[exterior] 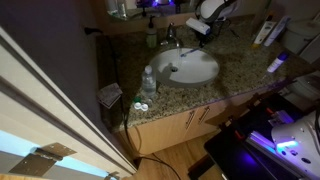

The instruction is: Pick up the tooth brush wet it and put it back in the holder then close the tap

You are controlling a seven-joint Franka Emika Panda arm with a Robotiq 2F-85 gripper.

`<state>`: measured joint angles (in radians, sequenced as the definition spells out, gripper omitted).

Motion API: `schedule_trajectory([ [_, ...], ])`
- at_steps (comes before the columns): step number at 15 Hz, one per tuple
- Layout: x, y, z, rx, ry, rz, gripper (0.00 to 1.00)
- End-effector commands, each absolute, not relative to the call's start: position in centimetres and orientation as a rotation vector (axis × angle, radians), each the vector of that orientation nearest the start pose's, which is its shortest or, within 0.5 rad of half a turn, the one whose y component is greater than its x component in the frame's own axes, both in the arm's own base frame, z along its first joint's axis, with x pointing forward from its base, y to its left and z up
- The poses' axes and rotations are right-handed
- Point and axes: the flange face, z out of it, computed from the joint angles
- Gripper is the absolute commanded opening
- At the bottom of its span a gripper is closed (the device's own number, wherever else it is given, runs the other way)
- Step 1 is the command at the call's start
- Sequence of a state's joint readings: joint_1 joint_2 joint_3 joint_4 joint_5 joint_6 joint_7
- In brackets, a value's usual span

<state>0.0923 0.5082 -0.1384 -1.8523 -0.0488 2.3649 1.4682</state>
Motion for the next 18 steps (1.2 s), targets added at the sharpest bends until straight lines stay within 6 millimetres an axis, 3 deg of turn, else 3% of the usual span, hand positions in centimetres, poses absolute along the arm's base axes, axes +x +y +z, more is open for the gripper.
schedule_trajectory([
  [1, 64.8, -2.6, 25.2, -2.372, 2.158, -0.129, 0.09],
  [2, 65.2, -2.7, 25.3, -2.363, 2.162, -0.139, 0.09],
  [3, 65.4, -2.7, 25.4, -2.360, 2.163, -0.144, 0.02],
  [9, 66.6, -2.3, 26.2, -2.242, 2.175, -0.177, 0.02],
  [10, 66.0, -2.3, 25.9, -2.290, 2.173, -0.171, 0.09],
  [13, 66.3, -2.2, 26.3, -2.272, 2.173, -0.175, 0.09],
  [14, 65.9, -2.2, 26.2, -2.291, 2.162, -0.110, 0.02],
  [18, 64.9, -2.5, 26.4, -2.351, 2.177, -0.045, 0.02],
])
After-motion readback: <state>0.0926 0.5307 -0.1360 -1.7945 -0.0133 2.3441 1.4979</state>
